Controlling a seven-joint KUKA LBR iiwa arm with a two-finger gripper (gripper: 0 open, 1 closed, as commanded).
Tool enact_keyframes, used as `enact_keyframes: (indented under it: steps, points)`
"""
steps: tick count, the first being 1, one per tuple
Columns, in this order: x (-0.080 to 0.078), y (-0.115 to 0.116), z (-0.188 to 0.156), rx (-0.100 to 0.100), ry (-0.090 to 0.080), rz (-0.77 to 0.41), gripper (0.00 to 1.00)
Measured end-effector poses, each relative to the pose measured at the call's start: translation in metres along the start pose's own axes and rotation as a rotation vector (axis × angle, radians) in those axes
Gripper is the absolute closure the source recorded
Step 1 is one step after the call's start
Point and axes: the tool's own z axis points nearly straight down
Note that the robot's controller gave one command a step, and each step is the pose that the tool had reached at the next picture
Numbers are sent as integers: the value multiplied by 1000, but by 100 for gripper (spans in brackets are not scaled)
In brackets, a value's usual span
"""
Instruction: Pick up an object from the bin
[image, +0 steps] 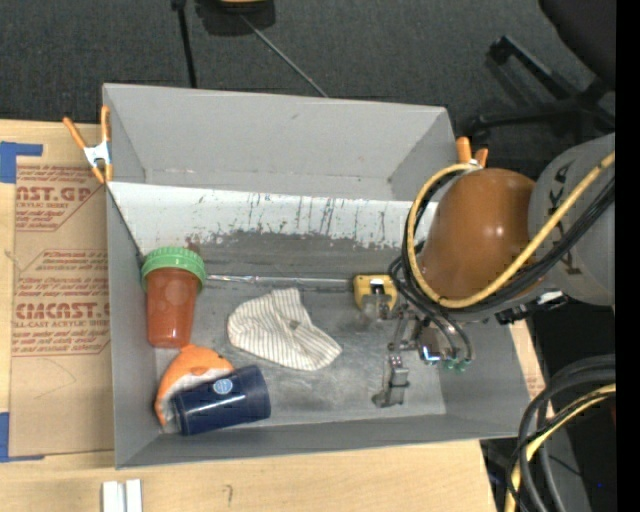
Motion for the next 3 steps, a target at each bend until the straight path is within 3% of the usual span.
enact_keyframes:
  steps: [1,2,3]
  points:
    - [-2,0,-4,0,-8,0,0]
    - [-44,52,72,-2,-14,9,0]
    - [-52,66,88,-1,-2,5,0]
